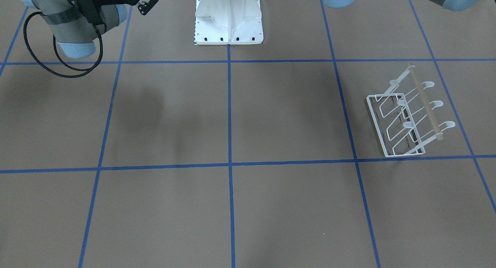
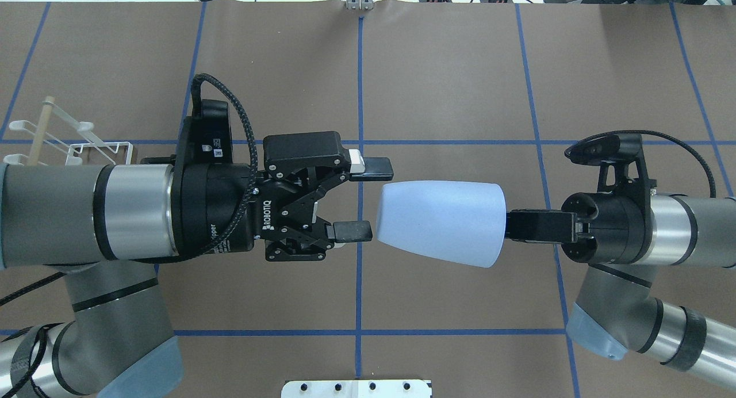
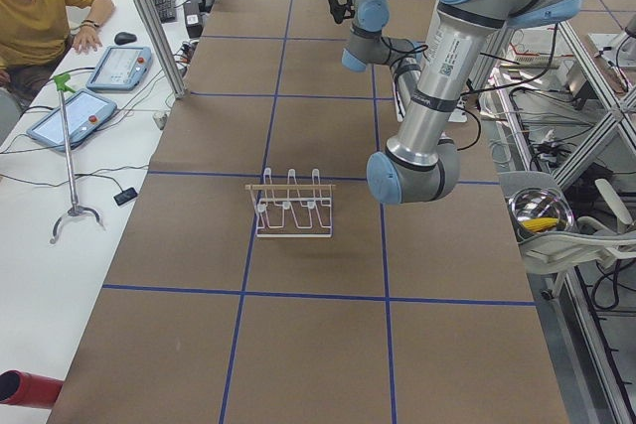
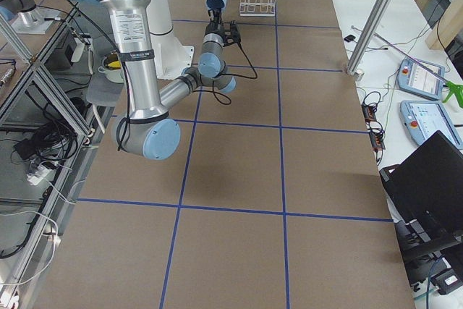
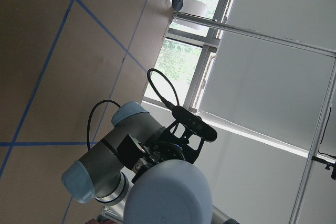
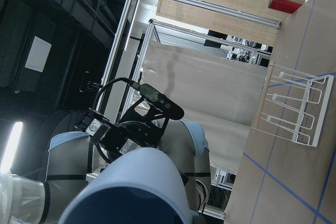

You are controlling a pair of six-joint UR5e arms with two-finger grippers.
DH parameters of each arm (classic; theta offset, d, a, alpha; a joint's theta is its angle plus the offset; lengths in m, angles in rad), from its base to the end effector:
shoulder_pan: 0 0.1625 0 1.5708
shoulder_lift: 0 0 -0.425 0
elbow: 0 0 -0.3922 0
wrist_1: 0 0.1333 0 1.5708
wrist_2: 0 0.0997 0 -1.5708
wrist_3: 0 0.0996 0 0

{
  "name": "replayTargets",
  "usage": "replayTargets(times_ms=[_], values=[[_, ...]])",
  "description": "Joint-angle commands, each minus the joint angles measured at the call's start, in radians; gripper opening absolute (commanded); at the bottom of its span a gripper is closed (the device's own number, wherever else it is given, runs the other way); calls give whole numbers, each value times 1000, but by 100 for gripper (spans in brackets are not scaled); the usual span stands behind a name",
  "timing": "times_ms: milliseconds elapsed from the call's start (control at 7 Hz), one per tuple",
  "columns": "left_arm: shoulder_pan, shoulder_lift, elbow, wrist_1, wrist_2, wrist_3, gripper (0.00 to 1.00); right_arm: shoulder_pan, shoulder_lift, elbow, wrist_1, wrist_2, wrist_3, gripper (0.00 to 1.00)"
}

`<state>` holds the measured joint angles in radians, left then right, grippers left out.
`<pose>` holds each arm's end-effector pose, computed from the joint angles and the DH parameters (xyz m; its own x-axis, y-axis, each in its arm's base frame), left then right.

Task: Hang cup on cup holder
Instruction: 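Carry the cup toward the left gripper and close the left gripper on its rim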

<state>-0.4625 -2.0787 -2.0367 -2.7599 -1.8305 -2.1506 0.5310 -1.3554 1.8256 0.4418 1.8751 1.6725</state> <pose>0.3559 -0.2978 0.0730 -0.5496 -0.3176 -0.7727 -0.0724 0.9395 -0.3347 -0.3096 -0.3018 0.2638 -0.7113 -0.3054 0.6331 -0.2541 0.9515 0.1736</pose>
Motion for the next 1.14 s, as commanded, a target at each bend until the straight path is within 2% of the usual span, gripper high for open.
replayTargets(times_ms=[0,286,429,857,1000], values=[[11,0,1,-1,0,0,98,-9,9,0,0,-11,-17,0],[19,0,0,-6,0,0,98,-25,9,-9,0,-17,-46,0],[24,0,-2,-7,0,0,89,-58,9,-14,0,-54,-83,0],[24,5,3,-30,0,3,29,-82,16,-17,1,-70,-108,0],[24,11,4,-30,-1,5,18,-79,24,-17,1,-70,-109,0]])
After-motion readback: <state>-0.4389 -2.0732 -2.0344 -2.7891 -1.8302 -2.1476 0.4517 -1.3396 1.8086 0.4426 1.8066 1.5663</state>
